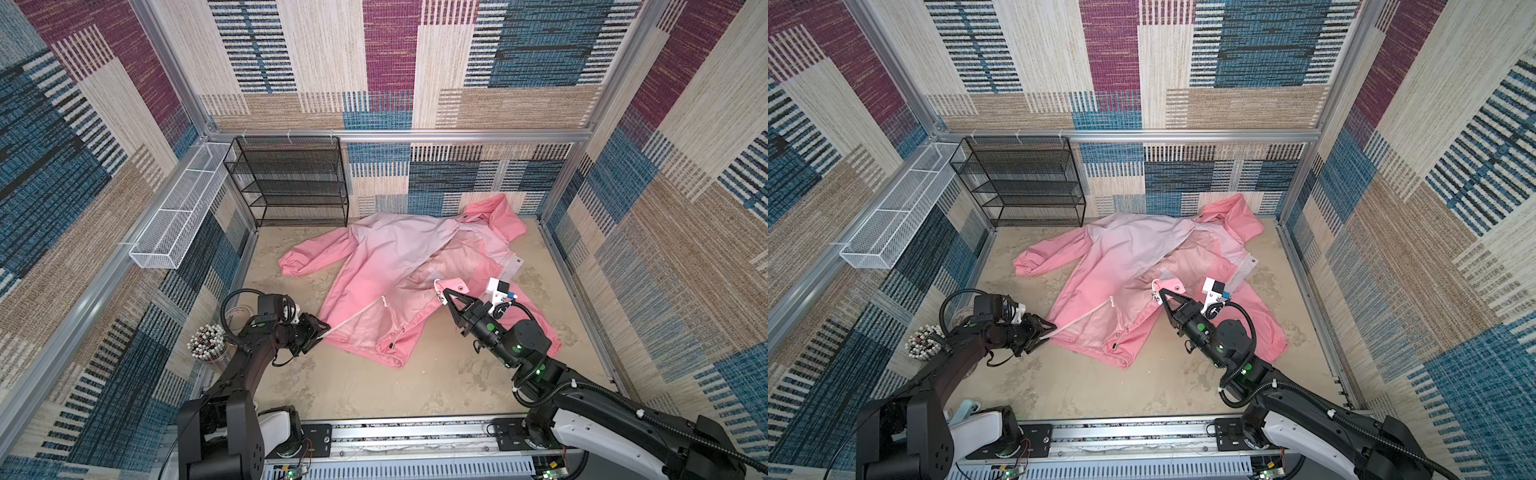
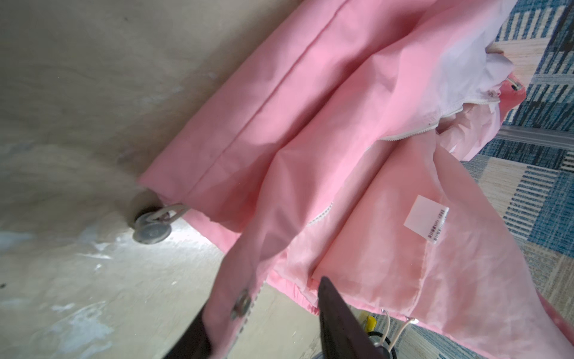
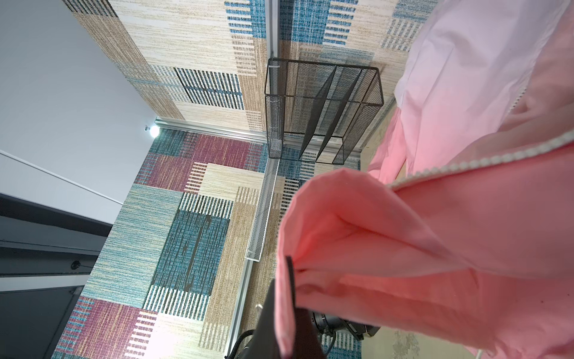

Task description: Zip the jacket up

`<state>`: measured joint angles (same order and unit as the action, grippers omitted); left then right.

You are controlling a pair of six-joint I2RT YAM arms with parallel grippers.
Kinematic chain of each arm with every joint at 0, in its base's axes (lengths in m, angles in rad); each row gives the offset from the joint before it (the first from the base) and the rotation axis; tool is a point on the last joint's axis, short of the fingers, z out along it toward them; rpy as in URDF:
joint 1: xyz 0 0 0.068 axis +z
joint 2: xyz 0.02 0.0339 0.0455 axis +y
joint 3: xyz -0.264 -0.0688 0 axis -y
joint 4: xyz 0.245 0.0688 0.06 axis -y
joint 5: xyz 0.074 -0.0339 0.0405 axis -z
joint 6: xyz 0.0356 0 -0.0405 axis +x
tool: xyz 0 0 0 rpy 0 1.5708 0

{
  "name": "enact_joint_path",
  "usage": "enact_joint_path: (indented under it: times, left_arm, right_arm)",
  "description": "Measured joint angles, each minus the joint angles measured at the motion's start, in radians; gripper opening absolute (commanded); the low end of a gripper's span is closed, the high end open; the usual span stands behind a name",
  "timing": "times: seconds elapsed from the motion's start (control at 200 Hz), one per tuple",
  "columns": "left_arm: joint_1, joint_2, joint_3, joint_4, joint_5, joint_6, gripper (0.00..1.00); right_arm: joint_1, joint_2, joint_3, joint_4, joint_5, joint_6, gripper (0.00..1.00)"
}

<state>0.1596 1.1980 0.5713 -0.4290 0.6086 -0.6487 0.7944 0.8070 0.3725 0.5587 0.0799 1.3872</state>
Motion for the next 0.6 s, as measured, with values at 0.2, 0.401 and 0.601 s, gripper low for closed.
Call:
enact_joint_path:
  times: [0.2, 0.401, 0.601]
  left_arm:
    - [0.037, 0.032, -0.016, 0.055, 0.0, -0.026, 0.5]
    - [0.082, 0.052, -0.02, 0.095, 0.018, -0.029, 0.44]
    - [0.087, 0.076, -0.02, 0.119, 0.05, -0.029, 0.22]
  right_arm:
    - [0.0, 0.0, 0.002, -0.003, 0.0, 0.0, 0.0]
    - [0.0, 0.004, 0.006, -0.003, 0.0, 0.0, 0.0]
    - [0.0, 0.006, 0.015, -0.005, 0.0, 0.0, 0.0]
